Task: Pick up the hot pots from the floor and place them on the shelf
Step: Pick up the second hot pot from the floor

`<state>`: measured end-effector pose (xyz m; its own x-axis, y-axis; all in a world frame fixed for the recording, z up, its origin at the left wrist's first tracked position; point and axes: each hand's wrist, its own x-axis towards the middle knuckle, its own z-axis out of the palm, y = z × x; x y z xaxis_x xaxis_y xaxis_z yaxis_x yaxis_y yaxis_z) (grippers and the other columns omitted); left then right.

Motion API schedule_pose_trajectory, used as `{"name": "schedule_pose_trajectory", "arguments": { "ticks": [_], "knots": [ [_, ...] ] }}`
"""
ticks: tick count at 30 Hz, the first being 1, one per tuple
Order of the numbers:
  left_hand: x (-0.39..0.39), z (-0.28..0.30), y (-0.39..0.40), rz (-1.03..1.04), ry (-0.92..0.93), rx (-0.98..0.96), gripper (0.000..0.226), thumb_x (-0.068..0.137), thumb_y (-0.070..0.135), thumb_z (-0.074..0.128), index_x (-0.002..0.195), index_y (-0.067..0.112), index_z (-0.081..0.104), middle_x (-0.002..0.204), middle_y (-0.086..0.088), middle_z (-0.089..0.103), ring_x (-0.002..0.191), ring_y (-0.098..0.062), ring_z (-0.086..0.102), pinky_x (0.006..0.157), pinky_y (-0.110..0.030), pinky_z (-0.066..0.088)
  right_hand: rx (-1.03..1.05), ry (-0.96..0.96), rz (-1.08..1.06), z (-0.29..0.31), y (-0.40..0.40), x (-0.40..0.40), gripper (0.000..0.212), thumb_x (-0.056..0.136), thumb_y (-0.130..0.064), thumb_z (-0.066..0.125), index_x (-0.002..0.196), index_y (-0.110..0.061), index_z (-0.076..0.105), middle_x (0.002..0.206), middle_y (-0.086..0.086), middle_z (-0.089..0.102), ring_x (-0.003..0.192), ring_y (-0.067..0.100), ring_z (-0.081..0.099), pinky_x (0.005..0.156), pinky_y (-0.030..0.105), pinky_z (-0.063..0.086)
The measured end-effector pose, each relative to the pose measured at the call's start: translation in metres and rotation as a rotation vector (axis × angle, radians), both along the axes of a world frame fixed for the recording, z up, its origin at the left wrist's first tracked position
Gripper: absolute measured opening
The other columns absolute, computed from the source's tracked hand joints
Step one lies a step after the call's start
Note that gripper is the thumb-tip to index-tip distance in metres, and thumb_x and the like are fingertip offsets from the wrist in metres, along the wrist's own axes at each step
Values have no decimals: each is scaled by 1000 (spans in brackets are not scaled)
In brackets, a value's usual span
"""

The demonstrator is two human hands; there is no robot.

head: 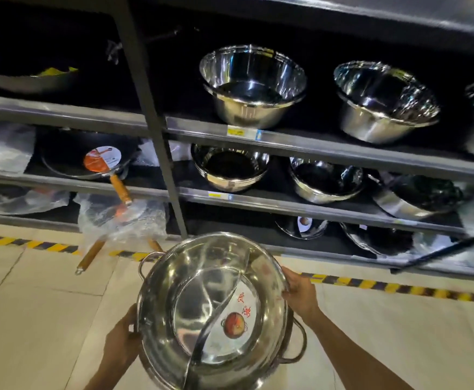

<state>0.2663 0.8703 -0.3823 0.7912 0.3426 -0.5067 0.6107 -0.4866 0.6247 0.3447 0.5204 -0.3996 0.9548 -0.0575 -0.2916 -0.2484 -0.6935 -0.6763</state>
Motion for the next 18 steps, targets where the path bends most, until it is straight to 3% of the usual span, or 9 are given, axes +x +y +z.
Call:
{"name": "schedule_pose_trajectory", "arguments": {
  "ticks": [3, 7, 9, 12, 15, 18],
  "knots": [
    [26, -13, -17, -71, 4, 14, 66, 55, 33, 50, 121, 36, 55, 86, -5, 64, 61, -21, 62, 73, -36, 45, -14, 15, -40, -15, -22, 6, 46, 74, -12, 68, 114, -34, 65, 97, -6, 75, 94, 15, 68, 79, 32, 51],
    [62, -39, -34, -140, 19, 29, 66, 61, 35, 52, 127, 30, 50, 87, -1, 64, 58, -17, 63, 67, -32, 41, -61, 54, -73, -41, -41, 29, 54, 73, -4, 64, 120, -31, 62, 91, -6, 74, 89, 13, 66, 66, 19, 45],
    [78, -56, -39, -147, 64, 42, 52, 75, 27, 61, 126, 28, 52, 88, -3, 64, 64, -23, 65, 67, -31, 40, -42, 66, -105, -58, -45, 43, 53, 73, -5, 66, 120, -29, 62, 96, -4, 75, 92, 16, 67, 73, 24, 49],
    [108, -93, -40, -151, 107, 36, 54, 77, 11, 65, 128, 23, 52, 87, -7, 65, 72, -30, 66, 71, -31, 41, -19, 43, -98, -91, -50, 68, 33, 73, -2, 65, 103, -14, 69, 87, 10, 75, 84, 26, 67, 75, 40, 52],
    [147, -138, -39, -159, 116, -27, 61, 71, 17, 65, 130, 19, 51, 95, -14, 70, 71, -33, 67, 79, -36, 49, -51, 26, -124, -133, -51, 100, 12, 71, -2, 64, 82, -6, 67, 70, 19, 69, 64, 18, 57, 60, 35, 44],
    [191, -183, -42, -165, 71, -19, 54, 76, 20, 64, 129, 16, 53, 100, -23, 70, 83, -39, 67, 84, -43, 51, -136, 23, -131, -171, -51, 139, 21, 75, -14, 68, 96, -20, 70, 79, 11, 74, 76, 21, 65, 66, 32, 46]
  ]
}}
